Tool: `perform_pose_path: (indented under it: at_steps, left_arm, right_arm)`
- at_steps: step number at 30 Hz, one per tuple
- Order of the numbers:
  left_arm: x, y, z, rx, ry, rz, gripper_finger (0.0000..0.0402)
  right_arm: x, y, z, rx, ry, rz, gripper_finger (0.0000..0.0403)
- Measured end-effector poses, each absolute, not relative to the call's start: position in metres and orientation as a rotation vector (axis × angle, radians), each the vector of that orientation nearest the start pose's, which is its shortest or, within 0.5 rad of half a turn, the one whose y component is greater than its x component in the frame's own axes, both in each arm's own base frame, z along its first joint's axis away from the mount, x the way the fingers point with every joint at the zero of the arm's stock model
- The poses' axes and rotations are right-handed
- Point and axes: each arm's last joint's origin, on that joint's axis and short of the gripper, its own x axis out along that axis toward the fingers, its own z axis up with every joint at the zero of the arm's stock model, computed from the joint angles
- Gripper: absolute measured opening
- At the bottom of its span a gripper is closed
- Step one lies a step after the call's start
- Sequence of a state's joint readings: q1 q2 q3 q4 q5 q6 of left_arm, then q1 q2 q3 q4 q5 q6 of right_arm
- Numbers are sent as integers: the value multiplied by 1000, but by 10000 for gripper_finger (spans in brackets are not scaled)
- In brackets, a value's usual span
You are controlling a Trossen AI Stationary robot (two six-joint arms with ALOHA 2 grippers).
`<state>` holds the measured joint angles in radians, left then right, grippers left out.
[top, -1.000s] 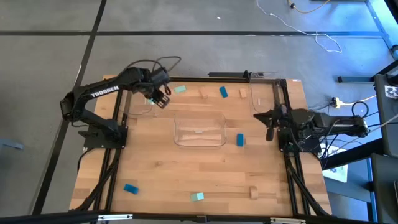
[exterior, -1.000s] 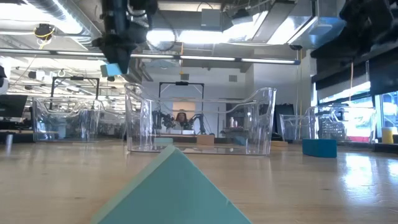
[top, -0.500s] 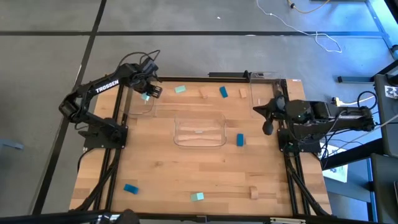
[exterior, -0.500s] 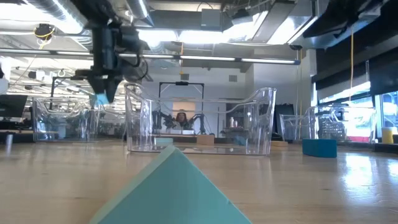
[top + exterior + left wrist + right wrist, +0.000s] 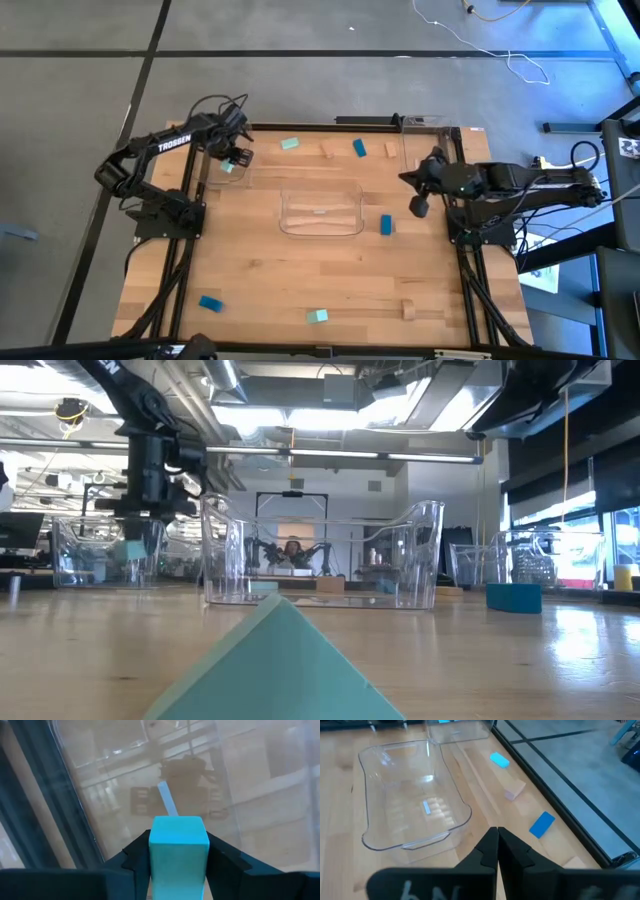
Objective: Sort & place blocks by color
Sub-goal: Put the middle light blue block into the top left transparent bin, then put the bottom brown block into the top right transparent bin
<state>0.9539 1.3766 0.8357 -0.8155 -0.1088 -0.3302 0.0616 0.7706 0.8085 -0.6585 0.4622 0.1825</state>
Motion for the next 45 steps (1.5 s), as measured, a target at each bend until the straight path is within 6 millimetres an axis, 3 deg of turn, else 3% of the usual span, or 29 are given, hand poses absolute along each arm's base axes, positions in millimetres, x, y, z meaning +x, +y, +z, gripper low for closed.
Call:
perform_pose_path:
  at_steps: [13, 18, 23, 28, 33, 38, 45]
  left_arm:
    - [133, 194, 192, -766, 1119, 1088, 165]
    - [141, 204, 218, -671, 1059, 1058, 166]
    - [155, 203, 263, -526, 942, 989, 167]
    - [167, 176, 313, -320, 827, 813, 167]
    - [168, 136, 348, -219, 723, 695, 167]
    - [165, 98, 362, -192, 666, 576, 167]
    - [169, 49, 365, -158, 689, 348, 167]
  right_arm:
    - [152, -3, 301, 7, 574, -437, 10]
    - [152, -3, 301, 10, 575, -428, 10]
    - [153, -2, 301, 23, 572, -396, 10]
    - [154, -2, 302, 89, 555, -412, 10]
    - [155, -2, 303, 205, 514, -445, 10]
    - [155, -2, 303, 239, 508, -446, 10]
    - [157, 2, 304, 282, 517, -296, 10]
